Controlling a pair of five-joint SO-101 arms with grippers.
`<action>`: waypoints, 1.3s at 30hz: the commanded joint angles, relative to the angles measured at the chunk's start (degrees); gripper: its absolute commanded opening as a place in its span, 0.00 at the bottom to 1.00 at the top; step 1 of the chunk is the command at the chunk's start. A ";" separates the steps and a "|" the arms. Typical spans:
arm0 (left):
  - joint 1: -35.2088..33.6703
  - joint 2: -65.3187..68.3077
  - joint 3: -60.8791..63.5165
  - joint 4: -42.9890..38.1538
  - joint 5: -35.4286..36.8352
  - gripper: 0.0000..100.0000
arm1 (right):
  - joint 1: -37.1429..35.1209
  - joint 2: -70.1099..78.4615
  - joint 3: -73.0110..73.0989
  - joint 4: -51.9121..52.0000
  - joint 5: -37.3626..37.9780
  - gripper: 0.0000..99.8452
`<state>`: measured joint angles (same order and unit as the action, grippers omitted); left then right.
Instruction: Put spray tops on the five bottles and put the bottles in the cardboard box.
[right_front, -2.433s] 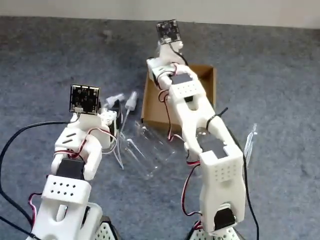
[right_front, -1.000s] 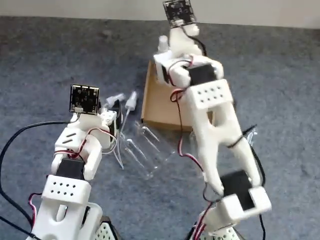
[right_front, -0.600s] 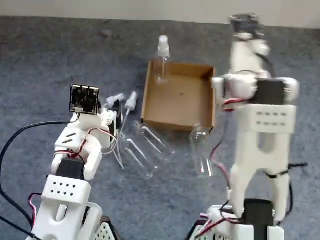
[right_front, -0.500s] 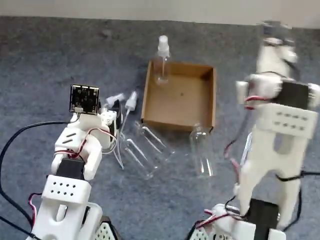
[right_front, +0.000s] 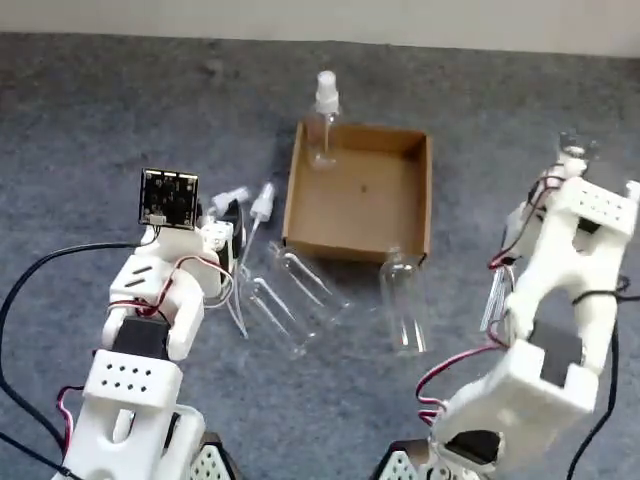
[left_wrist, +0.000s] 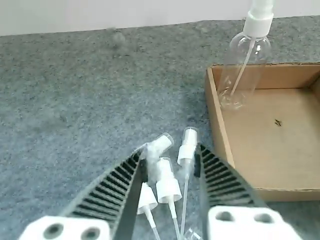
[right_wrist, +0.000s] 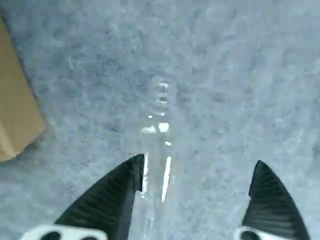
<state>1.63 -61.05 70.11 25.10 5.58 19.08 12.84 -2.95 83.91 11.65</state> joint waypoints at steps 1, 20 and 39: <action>-0.48 -1.01 -0.31 -0.97 -0.26 0.11 | -3.38 1.89 -0.31 -1.45 -2.02 0.29; -0.48 -1.01 -0.31 -0.97 -0.26 0.11 | 5.41 9.10 -1.10 -3.74 18.20 0.02; -0.40 -0.92 -0.31 -1.05 -0.26 0.11 | 8.66 9.36 -4.26 -3.82 32.62 0.15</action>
<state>1.63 -61.05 70.11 25.10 5.58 27.34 22.77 -5.14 79.96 44.88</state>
